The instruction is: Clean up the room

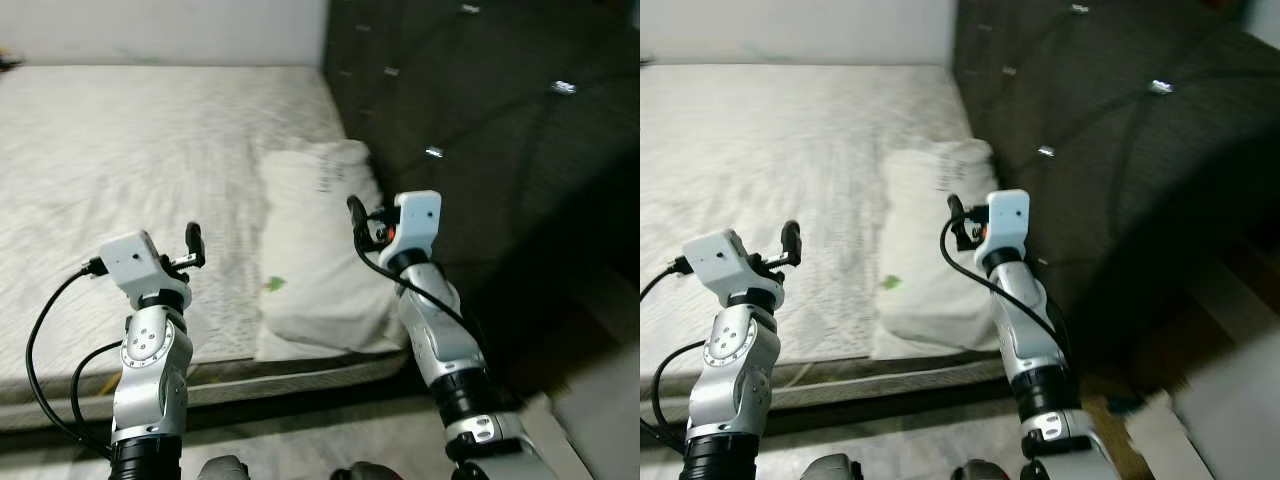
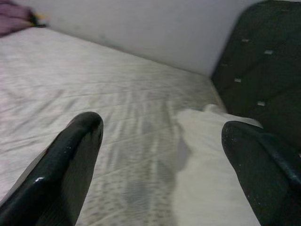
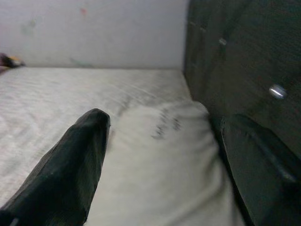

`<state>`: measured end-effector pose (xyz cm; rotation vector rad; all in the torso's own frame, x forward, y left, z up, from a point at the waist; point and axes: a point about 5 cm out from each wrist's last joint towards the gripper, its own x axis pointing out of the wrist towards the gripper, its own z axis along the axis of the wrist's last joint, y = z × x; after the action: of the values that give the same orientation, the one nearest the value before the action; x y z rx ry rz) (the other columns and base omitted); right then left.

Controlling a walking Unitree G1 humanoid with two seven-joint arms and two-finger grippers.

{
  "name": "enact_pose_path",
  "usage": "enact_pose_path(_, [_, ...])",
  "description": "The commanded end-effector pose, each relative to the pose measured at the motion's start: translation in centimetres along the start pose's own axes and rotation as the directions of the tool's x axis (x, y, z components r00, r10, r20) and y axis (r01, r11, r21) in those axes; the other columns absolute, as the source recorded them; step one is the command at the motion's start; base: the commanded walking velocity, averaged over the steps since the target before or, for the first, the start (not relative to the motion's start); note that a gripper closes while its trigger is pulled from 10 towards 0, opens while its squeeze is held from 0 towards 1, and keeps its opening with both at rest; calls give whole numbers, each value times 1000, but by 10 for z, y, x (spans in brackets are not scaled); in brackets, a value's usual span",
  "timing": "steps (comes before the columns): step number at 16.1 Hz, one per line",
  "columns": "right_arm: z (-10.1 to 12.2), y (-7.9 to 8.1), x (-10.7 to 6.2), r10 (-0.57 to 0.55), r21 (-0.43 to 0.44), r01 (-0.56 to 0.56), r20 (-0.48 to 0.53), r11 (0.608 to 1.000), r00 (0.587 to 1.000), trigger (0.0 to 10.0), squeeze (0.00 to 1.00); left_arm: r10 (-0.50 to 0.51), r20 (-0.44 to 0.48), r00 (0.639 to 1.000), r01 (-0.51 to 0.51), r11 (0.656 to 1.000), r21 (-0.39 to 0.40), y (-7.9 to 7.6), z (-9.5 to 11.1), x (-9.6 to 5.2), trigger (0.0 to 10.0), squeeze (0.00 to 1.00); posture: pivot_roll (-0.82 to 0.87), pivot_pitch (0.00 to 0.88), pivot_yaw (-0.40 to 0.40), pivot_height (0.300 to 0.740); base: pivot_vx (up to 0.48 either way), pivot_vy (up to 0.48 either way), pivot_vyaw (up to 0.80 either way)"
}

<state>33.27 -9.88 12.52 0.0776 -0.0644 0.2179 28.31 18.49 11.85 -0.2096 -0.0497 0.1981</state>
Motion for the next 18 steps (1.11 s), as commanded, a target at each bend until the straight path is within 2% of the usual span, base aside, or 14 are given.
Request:
enact_pose_path(1, [3,1,0,-1,4,1,4,1000,1000,10000,0,2,3,1000,-2,1000,29,-1,1,-2,10000,0,74,99,-46,740,0,0,-431])
enact_pose_path(2, [3,1,-1,-1,7,0,2,1000,1000,10000,0,17,18,1000,-18,999,33,-1,2,-2,10000,0,74,102,-46,740,0,0,-425])
enact_pose_path(3, [3,1,-1,2,8,-2,-1,1000,1000,10000,0,-80,35,996,81,997,-2,-4,5,-3,10000,0,74,105,-46,740,0,0,0])
enact_pose_path(5, [3,1,-3,8,9,-8,-9,1000,1000,10000,0,-41,25,999,42,999,-4,1,4,-4,10000,0,70,115,-47,740,0,0,0])
enact_pose_path(7, [3,1,-4,10,9,-10,-13,1000,1000,10000,0,-47,21,999,47,999,-9,0,5,-6,10000,0,68,123,-47,740,0,0,0])
enact_pose_path(15, [1,0,-9,6,20,-5,-39,1000,999,10000,0,-69,20,997,69,997,-30,-2,5,-9,10000,0,67,146,-44,740,0,480,0])
enact_pose_path(18, [1,1,-10,14,26,-13,-40,1000,999,10000,0,-71,12,997,72,997,-15,0,5,-10,10000,0,67,150,-43,740,0,480,0])
